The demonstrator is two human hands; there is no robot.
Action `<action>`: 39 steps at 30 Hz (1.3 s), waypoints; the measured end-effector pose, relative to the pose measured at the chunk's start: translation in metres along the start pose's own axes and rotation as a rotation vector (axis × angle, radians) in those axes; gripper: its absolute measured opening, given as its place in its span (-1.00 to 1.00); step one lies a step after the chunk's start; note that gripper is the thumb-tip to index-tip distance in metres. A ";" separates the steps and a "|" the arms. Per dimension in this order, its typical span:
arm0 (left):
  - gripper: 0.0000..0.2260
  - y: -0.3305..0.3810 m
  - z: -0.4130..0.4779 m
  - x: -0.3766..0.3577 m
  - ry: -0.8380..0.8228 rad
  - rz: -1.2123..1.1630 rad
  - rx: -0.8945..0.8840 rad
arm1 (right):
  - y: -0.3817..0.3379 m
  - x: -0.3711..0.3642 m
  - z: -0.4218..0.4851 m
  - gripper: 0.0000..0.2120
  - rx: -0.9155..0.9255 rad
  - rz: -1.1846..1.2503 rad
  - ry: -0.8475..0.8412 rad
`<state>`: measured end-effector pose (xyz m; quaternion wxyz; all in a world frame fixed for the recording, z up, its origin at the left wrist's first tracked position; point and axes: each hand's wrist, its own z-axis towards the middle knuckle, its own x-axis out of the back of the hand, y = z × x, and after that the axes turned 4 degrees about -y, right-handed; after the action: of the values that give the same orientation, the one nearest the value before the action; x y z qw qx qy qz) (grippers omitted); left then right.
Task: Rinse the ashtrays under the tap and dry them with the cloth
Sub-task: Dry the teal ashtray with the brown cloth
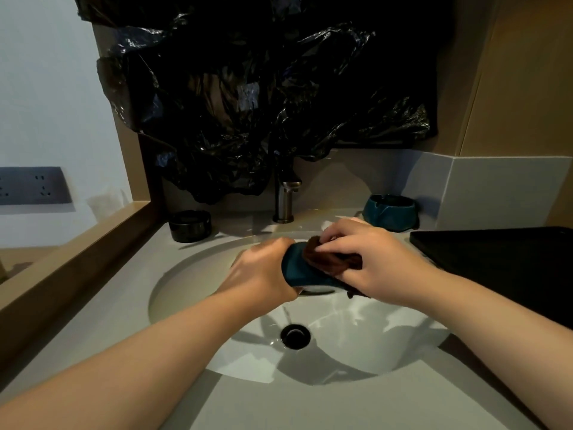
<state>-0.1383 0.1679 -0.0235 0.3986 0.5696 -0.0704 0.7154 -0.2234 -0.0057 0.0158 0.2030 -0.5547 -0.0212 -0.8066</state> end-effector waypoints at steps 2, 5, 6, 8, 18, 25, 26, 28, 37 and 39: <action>-0.46 -0.002 0.001 0.001 0.029 -0.008 0.030 | -0.006 -0.003 -0.001 -0.60 0.024 0.000 -0.002; -0.48 -0.001 0.001 0.002 0.038 0.010 0.011 | -0.013 -0.008 0.000 -0.54 -0.007 -0.129 -0.002; -0.50 0.000 0.000 0.001 0.031 0.013 -0.002 | -0.014 -0.010 0.001 -0.55 -0.017 -0.147 0.022; -0.52 0.002 -0.001 0.001 0.018 0.025 -0.024 | -0.012 -0.013 0.002 -0.59 -0.059 -0.139 0.077; -0.47 0.001 -0.002 0.003 0.054 -0.061 0.009 | 0.001 -0.015 -0.003 -0.69 0.148 -0.286 0.132; -0.47 0.000 0.000 0.002 0.040 -0.095 0.052 | 0.002 -0.018 0.000 -0.66 0.149 -0.283 0.131; -0.47 -0.002 0.001 0.003 0.060 -0.136 0.085 | 0.003 -0.018 -0.001 -0.65 0.166 -0.278 0.121; -0.46 -0.003 0.001 0.005 0.078 -0.194 0.121 | 0.003 -0.018 -0.002 -0.65 0.189 -0.275 0.118; -0.43 0.003 -0.004 0.003 0.064 -0.108 0.056 | -0.002 -0.024 -0.002 -0.69 0.137 -0.290 0.198; -0.42 0.004 -0.003 0.003 0.073 -0.106 0.054 | -0.004 -0.025 -0.001 -0.74 0.149 -0.273 0.237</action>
<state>-0.1433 0.1690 -0.0206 0.4229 0.5567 -0.0064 0.7150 -0.2183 0.0050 -0.0065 0.1333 -0.4314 -0.1318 -0.8825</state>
